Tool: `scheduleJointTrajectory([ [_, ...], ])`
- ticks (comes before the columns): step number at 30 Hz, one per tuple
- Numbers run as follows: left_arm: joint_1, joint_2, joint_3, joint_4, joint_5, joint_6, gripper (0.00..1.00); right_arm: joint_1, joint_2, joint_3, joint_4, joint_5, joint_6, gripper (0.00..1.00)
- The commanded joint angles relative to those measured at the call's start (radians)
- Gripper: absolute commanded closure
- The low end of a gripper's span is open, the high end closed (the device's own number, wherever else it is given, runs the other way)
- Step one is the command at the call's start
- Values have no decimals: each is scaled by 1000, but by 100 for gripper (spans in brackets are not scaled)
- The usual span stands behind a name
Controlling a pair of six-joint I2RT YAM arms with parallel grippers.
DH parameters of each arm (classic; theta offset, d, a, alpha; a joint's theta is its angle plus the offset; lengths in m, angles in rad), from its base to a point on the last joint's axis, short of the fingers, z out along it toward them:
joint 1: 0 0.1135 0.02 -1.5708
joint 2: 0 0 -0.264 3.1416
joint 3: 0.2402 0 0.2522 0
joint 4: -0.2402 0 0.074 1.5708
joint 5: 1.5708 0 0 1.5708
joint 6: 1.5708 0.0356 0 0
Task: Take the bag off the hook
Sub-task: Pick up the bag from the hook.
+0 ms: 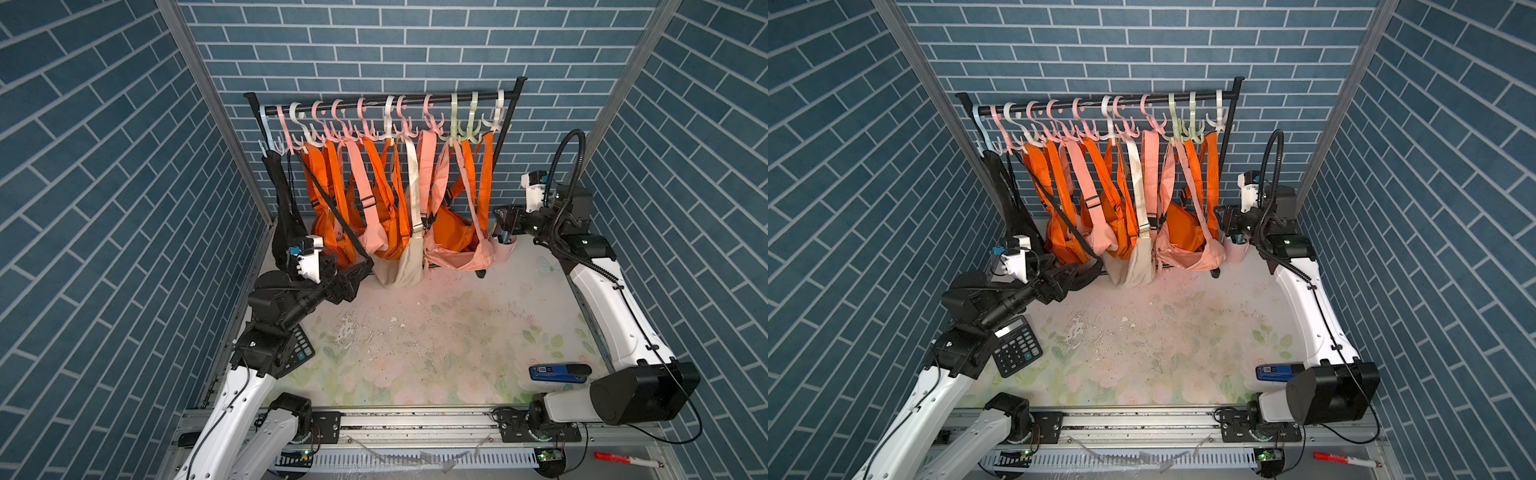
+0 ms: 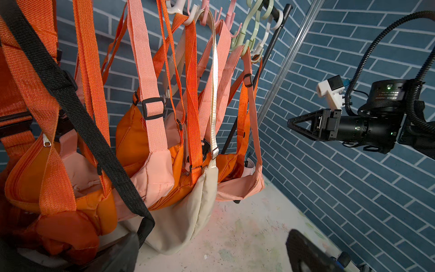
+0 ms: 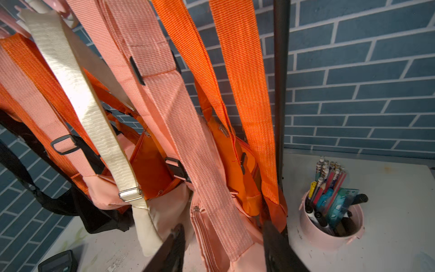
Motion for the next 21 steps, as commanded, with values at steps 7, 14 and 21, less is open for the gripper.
scheduleJointTrajectory([
  [7, -5, -13, -25, -3, 13, 24, 1, 91, 125, 158, -56, -4, -58, 53],
  [14, -5, -15, -27, -25, 9, 40, 1, 128, 251, 281, -82, 44, -59, 55],
  [21, -5, -9, -29, -28, 10, 42, 1, 146, 327, 353, -94, 102, -61, 64],
])
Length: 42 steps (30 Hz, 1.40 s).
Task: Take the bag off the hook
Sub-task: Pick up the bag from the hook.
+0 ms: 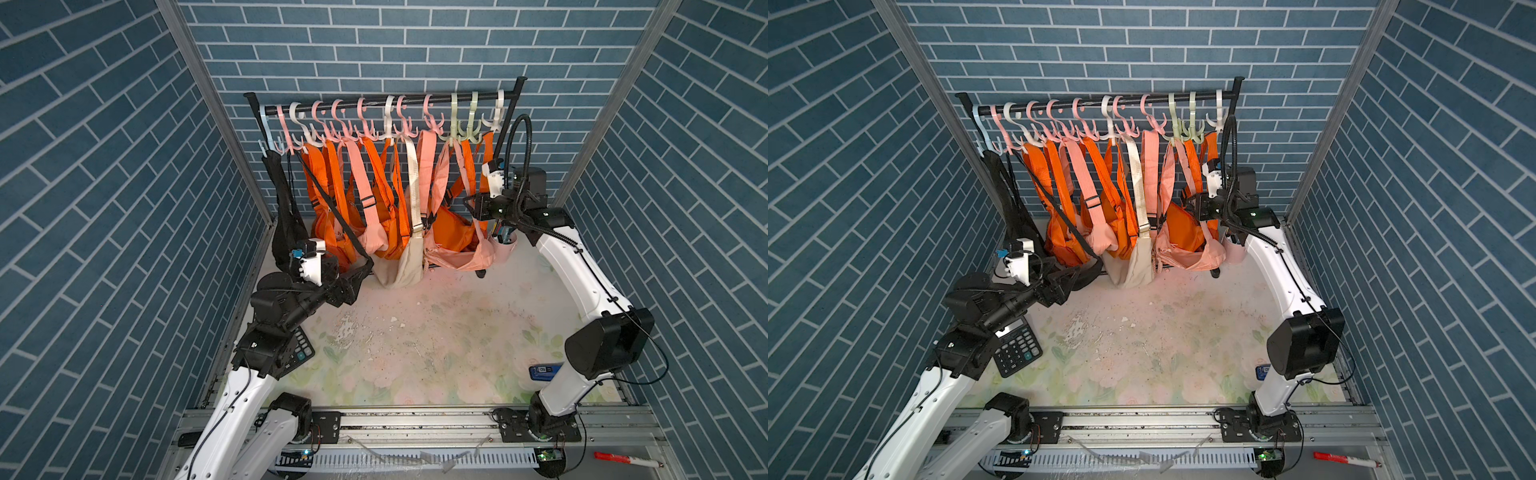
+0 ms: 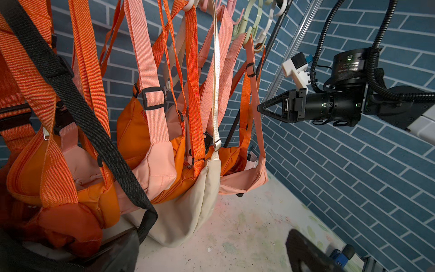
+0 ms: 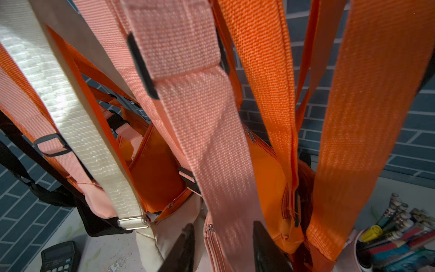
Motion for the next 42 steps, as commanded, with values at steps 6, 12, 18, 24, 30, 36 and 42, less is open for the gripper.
scheduleJointTrajectory([
  [6, -3, 4, -11, -5, 1, 17, 1, 18, 61, 95, -51, 87, -42, 88],
  [12, -6, 54, 10, 17, 8, -1, 2, 18, 48, 98, -58, 88, -42, 100],
  [18, -33, 116, 113, -18, -32, 13, 4, 18, 5, 68, -49, 82, -45, 100],
  [24, -140, 247, 297, -86, -113, 111, 9, 18, -52, 23, -44, 79, -44, 100],
  [30, -163, 427, 431, 3, -42, 73, 14, 15, -107, 4, -71, 149, -40, 100],
  [36, -222, 609, 619, -19, -62, 134, 23, 13, -137, 32, -120, 186, -42, 100],
  [42, -248, 758, 733, -3, -86, 153, 21, 6, -154, 58, -147, 197, -42, 100],
])
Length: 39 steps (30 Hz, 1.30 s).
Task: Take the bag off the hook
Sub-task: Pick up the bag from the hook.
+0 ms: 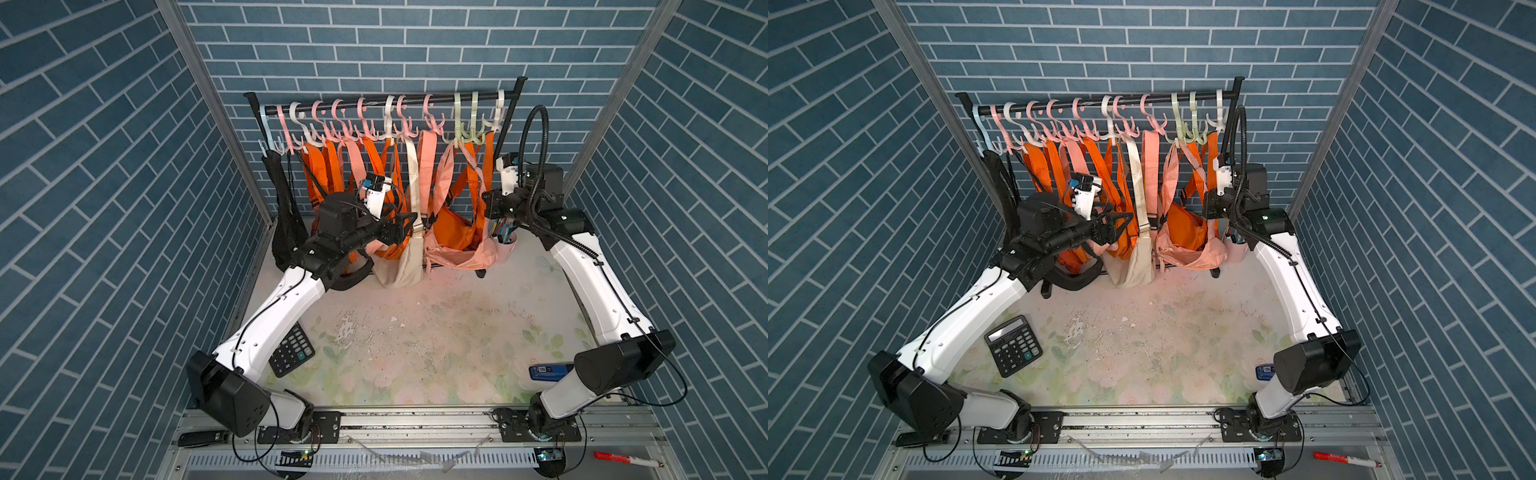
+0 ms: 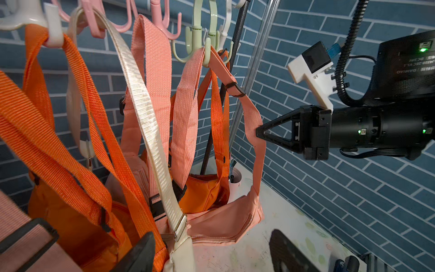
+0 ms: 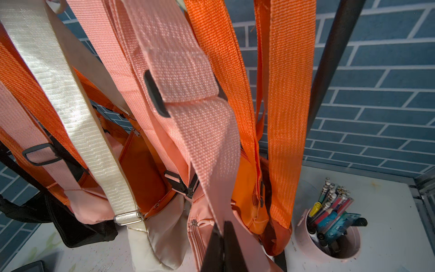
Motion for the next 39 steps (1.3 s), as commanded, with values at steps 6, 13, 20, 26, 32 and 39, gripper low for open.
scheduleJointTrajectory([
  [6, -38, 187, 164, 27, -33, 47, 15, -9, -15, 95, -75, 15, -22, 100],
  [13, -73, 359, 321, 32, -89, 83, 13, -9, -5, 114, -94, -5, -26, 100],
  [20, -87, 524, 470, 34, -168, 89, 12, -11, -21, 107, -103, -9, -36, 100],
  [26, -90, 639, 593, 16, -183, 91, 12, -11, -55, 79, -81, -38, -25, 100],
  [32, -92, 697, 630, 35, -229, 91, 14, -11, -89, 33, -36, -100, 0, 100],
  [39, -94, 751, 678, 40, -239, 83, 27, -11, -106, 15, -20, -125, 4, 100],
])
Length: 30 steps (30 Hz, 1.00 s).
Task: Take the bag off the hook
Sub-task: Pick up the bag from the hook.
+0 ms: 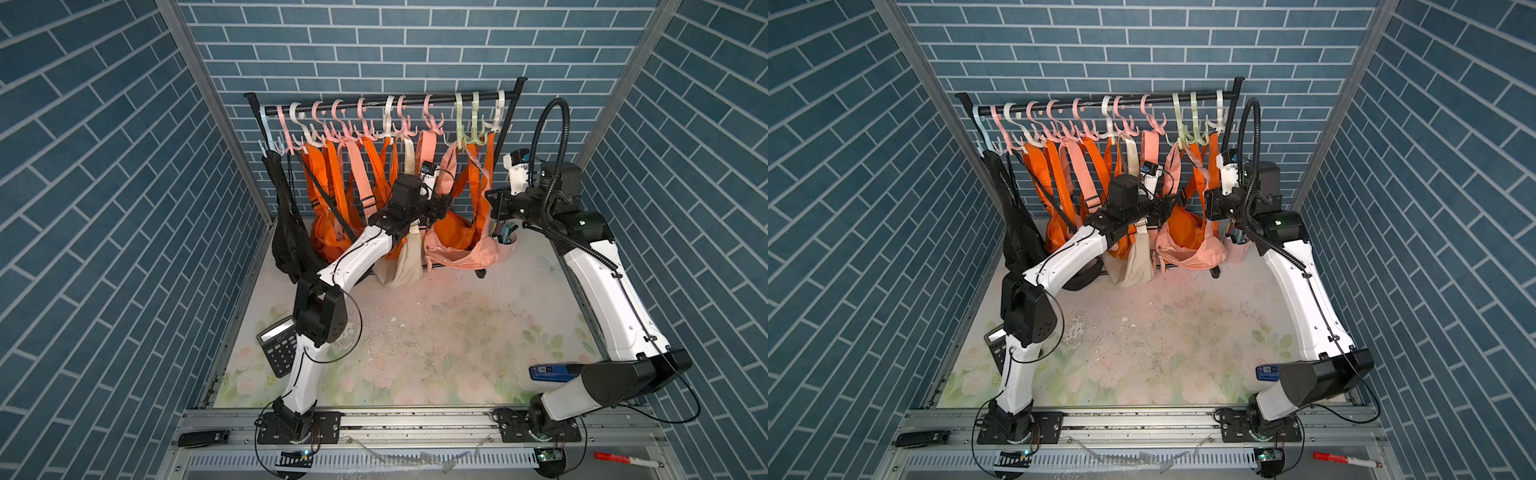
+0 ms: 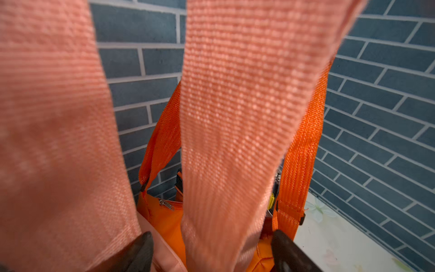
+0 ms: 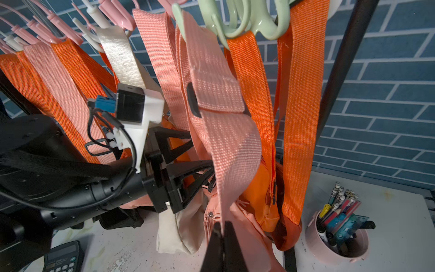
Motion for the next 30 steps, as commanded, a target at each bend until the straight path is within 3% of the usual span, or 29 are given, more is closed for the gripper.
scheduleJointTrajectory([
  [1, -6, 24, 34, 18, -16, -1, 32, -4, -32, -11, 29, -30, 2, 100],
  [9, -9, 32, 76, -20, 15, 4, 100, -4, -19, -23, 34, -27, 0, 100],
  [22, -18, -103, 20, -66, 60, -14, 100, -5, 51, -3, 42, -31, 16, 100],
  [30, -17, -94, 156, -143, 68, 5, 100, -12, 124, 109, 0, -27, 14, 100],
])
